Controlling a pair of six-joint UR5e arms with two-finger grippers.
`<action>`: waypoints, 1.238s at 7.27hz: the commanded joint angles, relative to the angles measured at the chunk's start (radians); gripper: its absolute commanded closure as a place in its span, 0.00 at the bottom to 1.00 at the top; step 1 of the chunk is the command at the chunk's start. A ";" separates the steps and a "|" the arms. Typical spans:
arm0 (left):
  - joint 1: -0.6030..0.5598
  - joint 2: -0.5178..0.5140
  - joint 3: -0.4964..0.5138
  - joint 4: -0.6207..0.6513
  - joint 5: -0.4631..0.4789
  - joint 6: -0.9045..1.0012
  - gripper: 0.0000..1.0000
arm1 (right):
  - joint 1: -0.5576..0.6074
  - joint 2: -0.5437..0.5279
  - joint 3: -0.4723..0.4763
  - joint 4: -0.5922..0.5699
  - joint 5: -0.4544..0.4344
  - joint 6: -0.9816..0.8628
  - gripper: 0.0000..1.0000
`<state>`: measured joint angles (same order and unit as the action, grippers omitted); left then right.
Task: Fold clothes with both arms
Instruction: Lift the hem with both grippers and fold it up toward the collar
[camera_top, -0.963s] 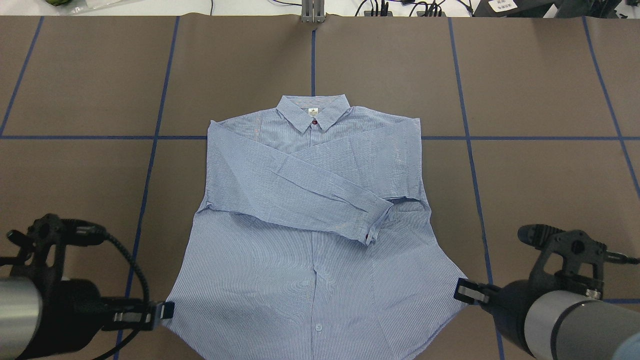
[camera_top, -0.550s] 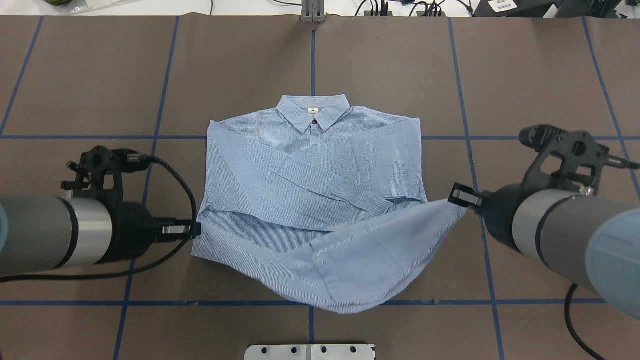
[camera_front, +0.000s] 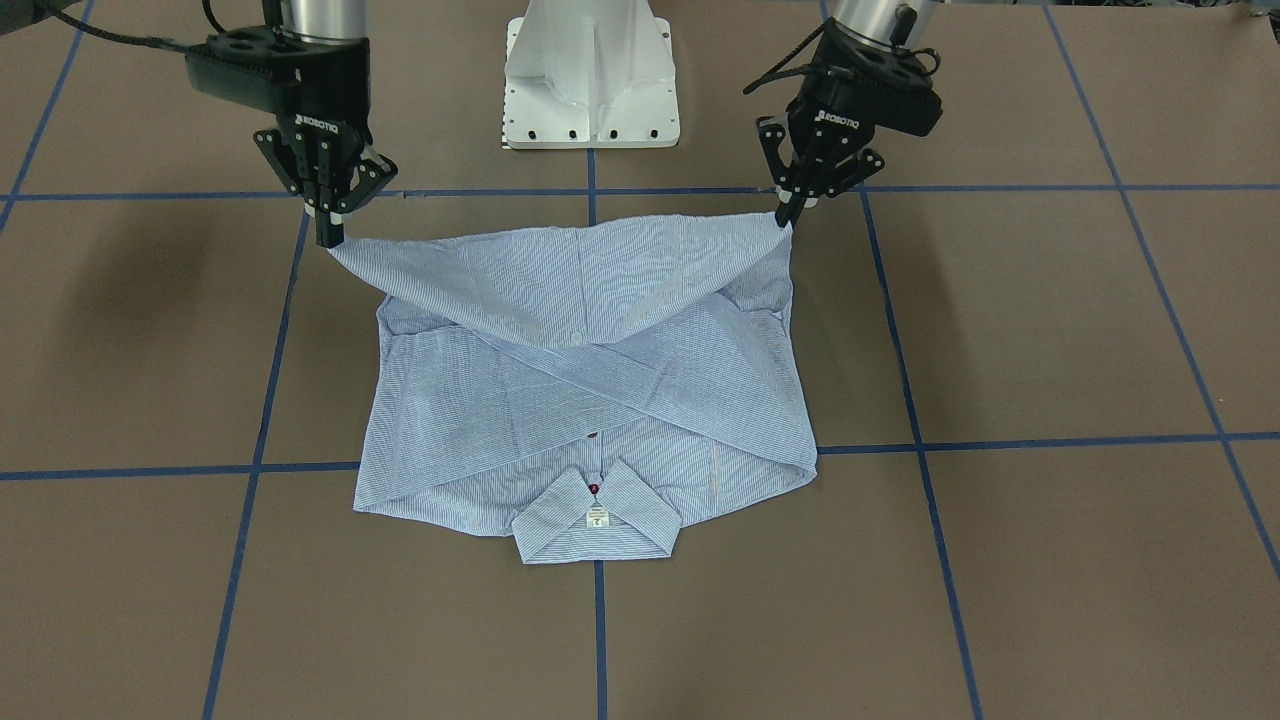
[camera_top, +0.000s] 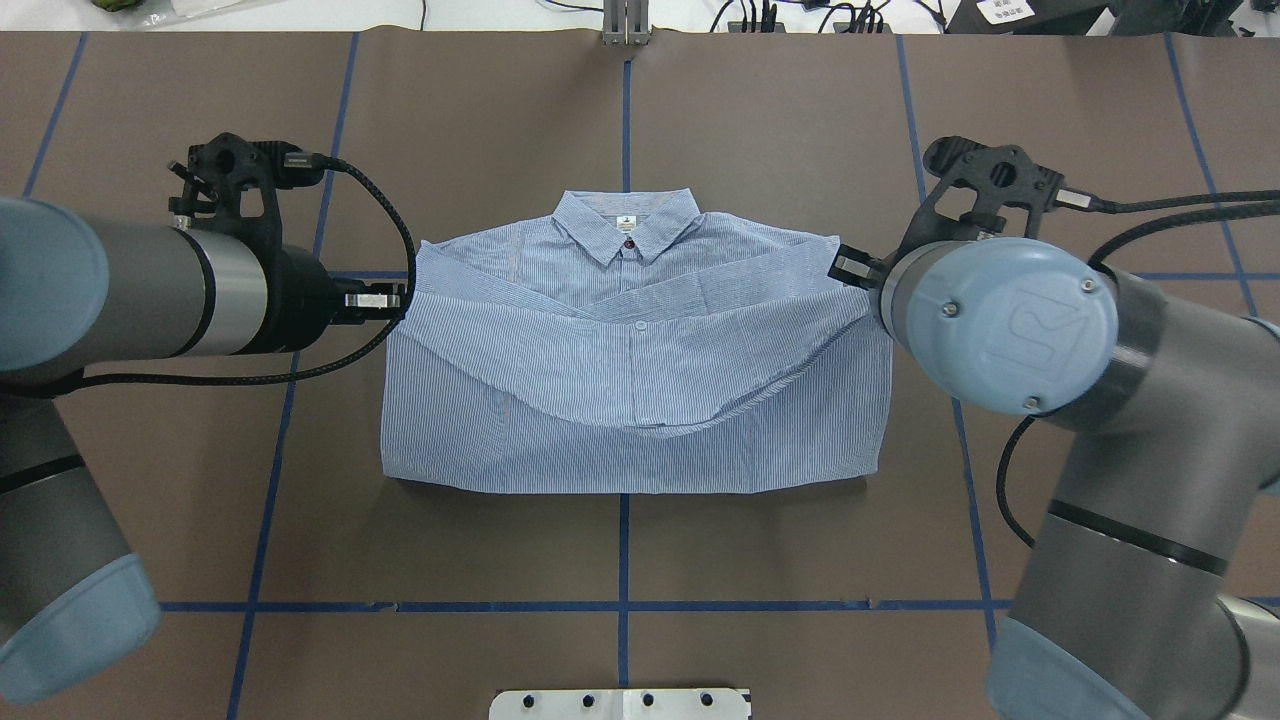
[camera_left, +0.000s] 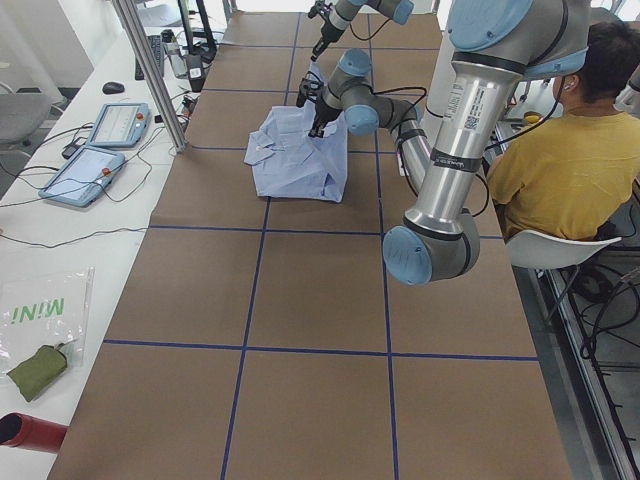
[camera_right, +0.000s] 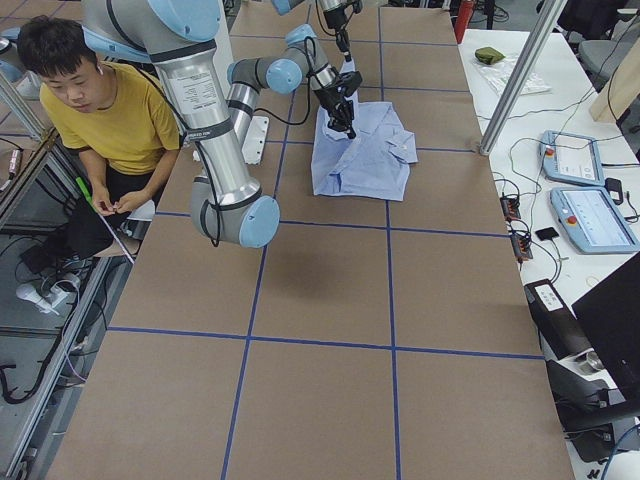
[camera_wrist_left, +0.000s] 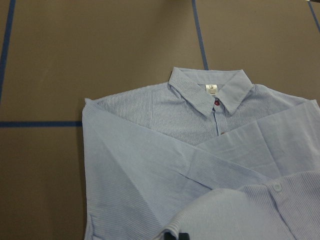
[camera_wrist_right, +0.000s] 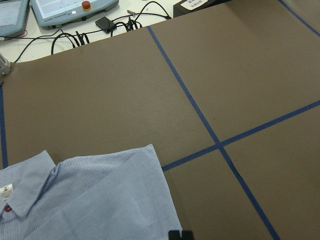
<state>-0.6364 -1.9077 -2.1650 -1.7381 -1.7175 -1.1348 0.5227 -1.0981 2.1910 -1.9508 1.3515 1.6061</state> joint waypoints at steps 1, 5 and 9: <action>-0.019 -0.071 0.157 -0.020 0.002 0.029 1.00 | 0.017 0.009 -0.197 0.206 0.000 -0.047 1.00; -0.025 -0.189 0.617 -0.320 0.062 0.122 1.00 | 0.051 -0.017 -0.352 0.378 0.006 -0.098 1.00; -0.083 -0.189 0.648 -0.321 0.053 0.280 1.00 | 0.118 -0.020 -0.407 0.382 0.066 -0.144 1.00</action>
<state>-0.7107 -2.0964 -1.5257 -2.0578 -1.6625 -0.8829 0.6250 -1.1179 1.7986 -1.5719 1.4061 1.4735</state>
